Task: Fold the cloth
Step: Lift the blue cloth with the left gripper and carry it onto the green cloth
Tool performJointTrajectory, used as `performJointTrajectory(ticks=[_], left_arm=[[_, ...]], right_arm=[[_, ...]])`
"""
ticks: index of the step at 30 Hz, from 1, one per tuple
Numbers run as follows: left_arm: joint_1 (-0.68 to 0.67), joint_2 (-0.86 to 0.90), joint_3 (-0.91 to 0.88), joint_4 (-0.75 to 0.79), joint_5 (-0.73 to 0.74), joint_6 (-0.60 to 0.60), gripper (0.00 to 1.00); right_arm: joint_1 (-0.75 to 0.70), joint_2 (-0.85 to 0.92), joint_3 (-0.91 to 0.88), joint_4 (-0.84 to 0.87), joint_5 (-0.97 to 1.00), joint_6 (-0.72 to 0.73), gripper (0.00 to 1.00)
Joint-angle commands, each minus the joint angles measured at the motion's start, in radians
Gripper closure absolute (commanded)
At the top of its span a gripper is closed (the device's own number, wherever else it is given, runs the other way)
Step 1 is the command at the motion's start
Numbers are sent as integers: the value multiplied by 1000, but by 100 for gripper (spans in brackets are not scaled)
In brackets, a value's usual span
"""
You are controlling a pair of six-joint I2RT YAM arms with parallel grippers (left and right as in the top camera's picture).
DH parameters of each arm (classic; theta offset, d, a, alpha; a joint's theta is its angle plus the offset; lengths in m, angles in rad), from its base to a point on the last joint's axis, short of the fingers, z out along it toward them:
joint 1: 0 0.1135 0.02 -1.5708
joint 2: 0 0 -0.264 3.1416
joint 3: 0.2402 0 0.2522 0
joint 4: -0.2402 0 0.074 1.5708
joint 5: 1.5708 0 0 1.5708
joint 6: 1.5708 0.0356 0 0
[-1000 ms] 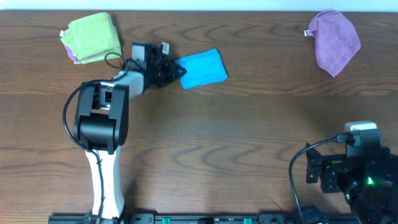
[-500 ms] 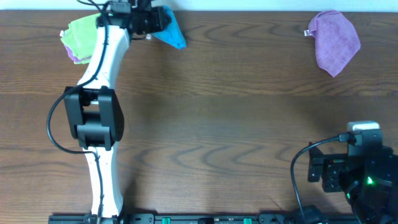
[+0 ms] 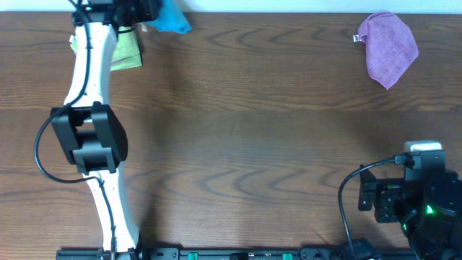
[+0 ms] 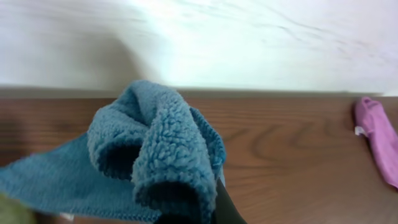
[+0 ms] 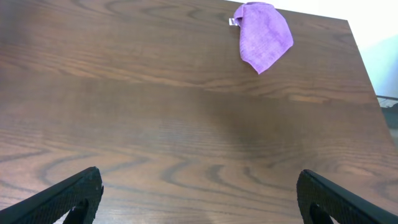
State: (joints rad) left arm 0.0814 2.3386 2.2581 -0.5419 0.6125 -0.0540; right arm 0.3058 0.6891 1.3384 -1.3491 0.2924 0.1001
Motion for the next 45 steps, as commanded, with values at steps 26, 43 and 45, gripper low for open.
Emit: performJointTrajectory(ticks=[26, 43, 45], left_arm=[[112, -6, 149, -188, -105, 367, 94], [135, -4, 147, -313, -237, 511, 95], [145, -4, 147, -329, -256, 510, 94]], right_arm=[[-7, 96, -5, 0, 27, 13, 1], [-7, 96, -5, 16, 26, 7, 1], [-7, 96, -5, 18, 26, 7, 1]])
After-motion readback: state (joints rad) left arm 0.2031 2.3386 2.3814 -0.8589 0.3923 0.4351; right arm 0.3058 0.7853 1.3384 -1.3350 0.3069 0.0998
